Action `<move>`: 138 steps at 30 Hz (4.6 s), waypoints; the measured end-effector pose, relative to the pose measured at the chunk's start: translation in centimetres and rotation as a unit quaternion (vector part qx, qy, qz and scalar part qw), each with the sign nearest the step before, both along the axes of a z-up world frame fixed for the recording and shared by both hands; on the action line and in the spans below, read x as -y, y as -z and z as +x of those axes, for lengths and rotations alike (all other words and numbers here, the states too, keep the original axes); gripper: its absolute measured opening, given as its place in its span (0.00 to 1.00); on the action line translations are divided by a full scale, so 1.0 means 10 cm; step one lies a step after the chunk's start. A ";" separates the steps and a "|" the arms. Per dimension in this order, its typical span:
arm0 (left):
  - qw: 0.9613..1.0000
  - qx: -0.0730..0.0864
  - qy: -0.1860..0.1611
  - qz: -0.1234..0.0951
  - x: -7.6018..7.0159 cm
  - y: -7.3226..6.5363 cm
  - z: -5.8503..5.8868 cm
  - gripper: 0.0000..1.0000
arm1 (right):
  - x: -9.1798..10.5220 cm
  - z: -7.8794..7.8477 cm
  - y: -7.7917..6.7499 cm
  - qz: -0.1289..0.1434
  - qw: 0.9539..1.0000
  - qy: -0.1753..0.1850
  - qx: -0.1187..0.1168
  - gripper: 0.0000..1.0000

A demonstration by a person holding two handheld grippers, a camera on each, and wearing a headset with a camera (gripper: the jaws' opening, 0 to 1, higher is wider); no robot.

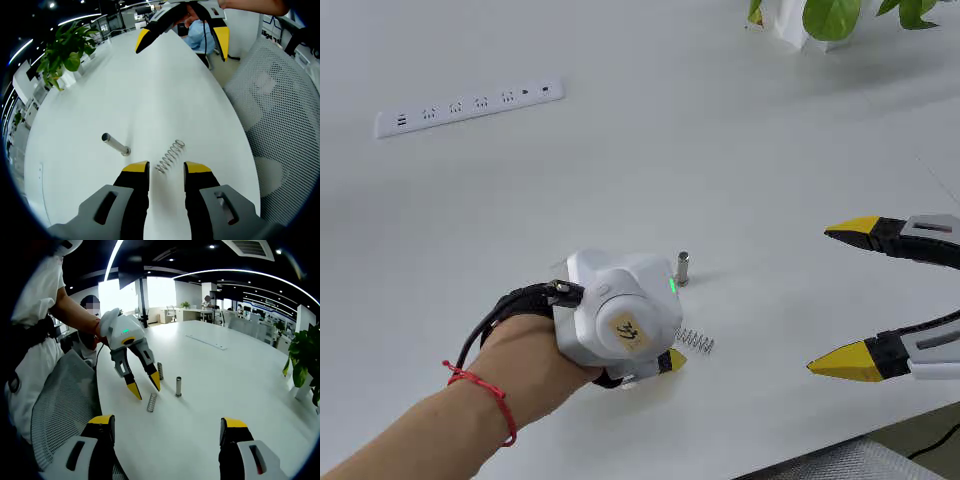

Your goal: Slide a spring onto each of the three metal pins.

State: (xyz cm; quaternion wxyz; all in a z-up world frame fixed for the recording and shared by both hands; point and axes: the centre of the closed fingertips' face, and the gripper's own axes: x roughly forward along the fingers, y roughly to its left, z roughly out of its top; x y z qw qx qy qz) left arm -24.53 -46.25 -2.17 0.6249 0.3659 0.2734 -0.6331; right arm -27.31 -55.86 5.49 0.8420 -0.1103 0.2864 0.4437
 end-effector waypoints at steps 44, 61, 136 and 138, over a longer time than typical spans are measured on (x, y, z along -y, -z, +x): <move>0.994 -0.060 -0.080 0.049 -0.10 0.18 -0.18 0.09 | -0.01 -0.13 0.08 0.020 1.000 0.019 -0.003 0.80; 0.994 -0.068 -0.086 0.029 -0.12 0.12 -0.22 0.09 | -0.27 -0.18 0.16 0.030 0.999 -0.004 -0.019 0.75; 0.929 -0.110 -0.173 -0.308 -0.32 -1.53 -0.27 0.09 | -1.21 -0.08 -0.99 0.056 0.986 -0.157 0.003 0.07; 0.929 -0.111 -0.171 -0.308 -0.32 -1.53 -0.28 0.09 | -1.22 -0.08 -1.01 0.056 0.986 -0.158 0.003 0.07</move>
